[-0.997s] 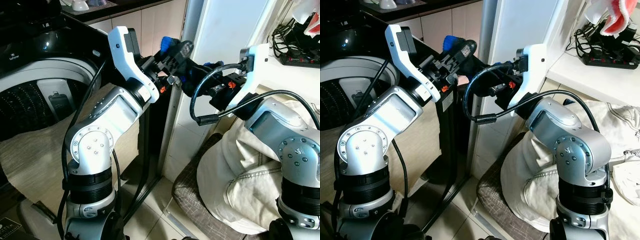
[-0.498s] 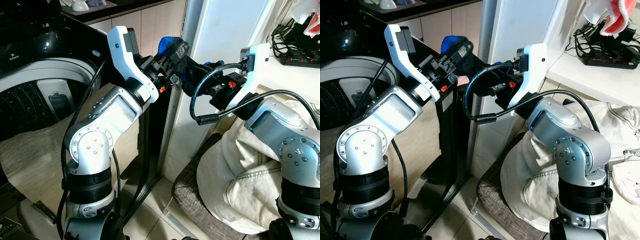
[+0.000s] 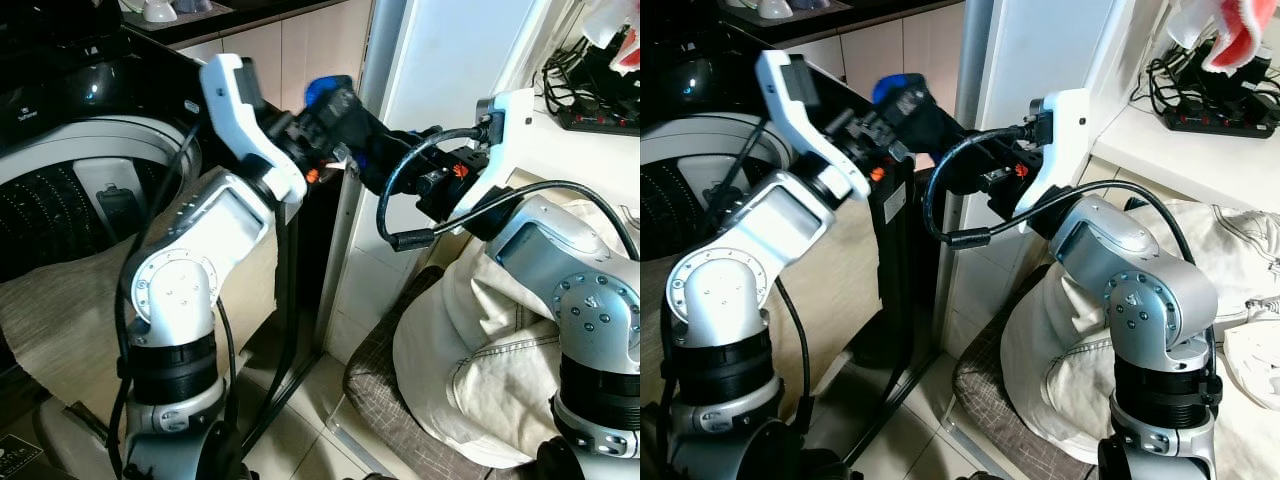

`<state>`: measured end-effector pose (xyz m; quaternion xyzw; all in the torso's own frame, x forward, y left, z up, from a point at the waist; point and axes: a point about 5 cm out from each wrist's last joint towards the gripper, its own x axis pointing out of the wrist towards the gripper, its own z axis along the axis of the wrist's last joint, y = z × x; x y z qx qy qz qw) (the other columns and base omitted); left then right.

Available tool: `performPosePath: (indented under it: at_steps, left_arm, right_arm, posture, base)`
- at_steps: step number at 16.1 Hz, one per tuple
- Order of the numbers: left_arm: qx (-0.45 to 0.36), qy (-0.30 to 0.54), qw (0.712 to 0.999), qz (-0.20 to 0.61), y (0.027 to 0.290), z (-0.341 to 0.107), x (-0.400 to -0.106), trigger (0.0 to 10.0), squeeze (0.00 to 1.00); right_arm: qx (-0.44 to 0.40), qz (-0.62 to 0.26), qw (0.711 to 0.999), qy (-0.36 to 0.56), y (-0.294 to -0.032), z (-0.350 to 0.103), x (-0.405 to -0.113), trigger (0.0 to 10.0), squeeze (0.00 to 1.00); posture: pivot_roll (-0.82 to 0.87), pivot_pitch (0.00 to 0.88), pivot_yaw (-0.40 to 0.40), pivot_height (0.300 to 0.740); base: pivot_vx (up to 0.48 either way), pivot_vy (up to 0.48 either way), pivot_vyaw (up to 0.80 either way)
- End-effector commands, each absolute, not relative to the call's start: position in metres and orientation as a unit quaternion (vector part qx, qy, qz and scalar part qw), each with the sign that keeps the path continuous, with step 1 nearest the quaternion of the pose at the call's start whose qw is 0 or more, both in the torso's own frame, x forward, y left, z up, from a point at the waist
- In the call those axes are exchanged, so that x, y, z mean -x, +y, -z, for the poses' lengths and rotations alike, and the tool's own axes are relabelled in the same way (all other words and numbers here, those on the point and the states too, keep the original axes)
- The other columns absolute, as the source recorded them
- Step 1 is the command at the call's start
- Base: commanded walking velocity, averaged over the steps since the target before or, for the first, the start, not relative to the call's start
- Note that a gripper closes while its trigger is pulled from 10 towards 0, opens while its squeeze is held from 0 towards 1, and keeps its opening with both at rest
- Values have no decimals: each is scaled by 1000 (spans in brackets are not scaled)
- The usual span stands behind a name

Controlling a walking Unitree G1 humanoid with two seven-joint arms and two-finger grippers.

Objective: Clothes washing

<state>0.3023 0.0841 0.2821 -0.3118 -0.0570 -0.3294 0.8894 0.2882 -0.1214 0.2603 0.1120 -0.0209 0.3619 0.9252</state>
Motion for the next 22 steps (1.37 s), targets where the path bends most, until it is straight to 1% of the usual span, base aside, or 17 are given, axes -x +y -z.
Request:
performPosePath:
  at_steps: [1,2,3,4,5,6,7,8,10,11,12,13,14,15,16,18,22]
  left_arm:
    - [307,-73,895,317,89,-290,-306,0,0]
    - [305,-76,897,312,91,-291,-307,0,0]
    - [278,-99,914,279,105,-300,-314,0,0]
    - [247,-129,933,230,127,-312,-324,0,0]
    - [191,-156,952,180,148,-325,-332,0,0]
    - [153,-163,962,157,157,-330,-335,0,0]
    - [68,-159,978,115,173,-333,-341,0,0]
    - [-53,-127,989,50,195,-323,-353,0,0]
    - [-108,-98,989,9,208,-309,-363,0,0]
    - [-129,-69,989,-15,217,-294,-372,4000,0]
    - [-167,-5,985,-48,230,-261,-384,10000,0]
    - [-170,48,982,-64,239,-232,-390,10000,0]
    - [-151,90,982,-65,242,-210,-392,10000,0]
    - [-139,112,982,-64,243,-196,-393,10000,1000]
    - [-145,124,979,-71,245,-191,-393,10000,1000]
    - [-154,134,976,-81,248,-195,-396,10000,1000]
    - [-137,121,980,-81,249,-206,-402,10000,1000]
  right_arm:
    - [-104,-365,925,-32,-120,-265,-289,10000,1000]
    - [-101,-364,925,-33,-119,-265,-289,10000,1000]
    - [-89,-370,925,-27,-115,-264,-289,10000,278]
    - [-75,-392,916,-21,-109,-264,-286,10000,0]
    - [-62,-418,906,-17,-102,-263,-281,10000,0]
    - [-58,-426,903,-14,-100,-262,-279,10000,0]
    - [-46,-441,896,-4,-96,-260,-276,10000,0]
    - [-31,-450,892,1,-88,-258,-275,10000,0]
    - [-32,-446,895,0,-82,-258,-278,10000,0]
    - [-32,-444,895,-1,-78,-258,-280,10000,0]
    - [-35,-452,891,2,-69,-258,-279,10000,0]
    - [-36,-464,885,7,-62,-258,-277,10000,0]
    - [-35,-472,881,10,-56,-258,-275,10000,0]
    - [-34,-480,877,16,-53,-257,-272,10000,0]
    - [-33,-484,874,20,-52,-255,-271,10000,0]
    - [-29,-475,879,29,-55,-253,-271,10000,0]
    - [-33,-460,886,35,-62,-251,-273,10000,0]
  posture:
    - [14,0,-67,740]
    - [14,0,-67,740]
    - [15,0,-66,740]
    - [18,0,-67,740]
    - [20,0,-67,740]
    - [19,0,-66,740]
    - [18,0,-62,740]
    - [22,0,-65,740]
    - [20,0,-66,740]
    - [25,0,-71,740]
    - [27,0,-74,740]
    - [27,0,-77,740]
    - [24,0,-80,740]
    - [18,0,-79,740]
    - [15,0,-77,740]
    - [7,0,-71,740]
    - [9,0,-69,740]
  base:
    - [0,0,0]
    - [0,0,0]
    - [0,0,0]
    - [0,0,0]
    - [0,0,0]
    - [0,0,0]
    - [0,0,0]
    - [0,0,0]
    - [0,0,0]
    - [0,0,0]
    - [0,0,0]
    - [0,0,0]
    - [0,0,0]
    - [0,0,0]
    - [0,0,0]
    - [0,0,0]
    - [0,0,0]
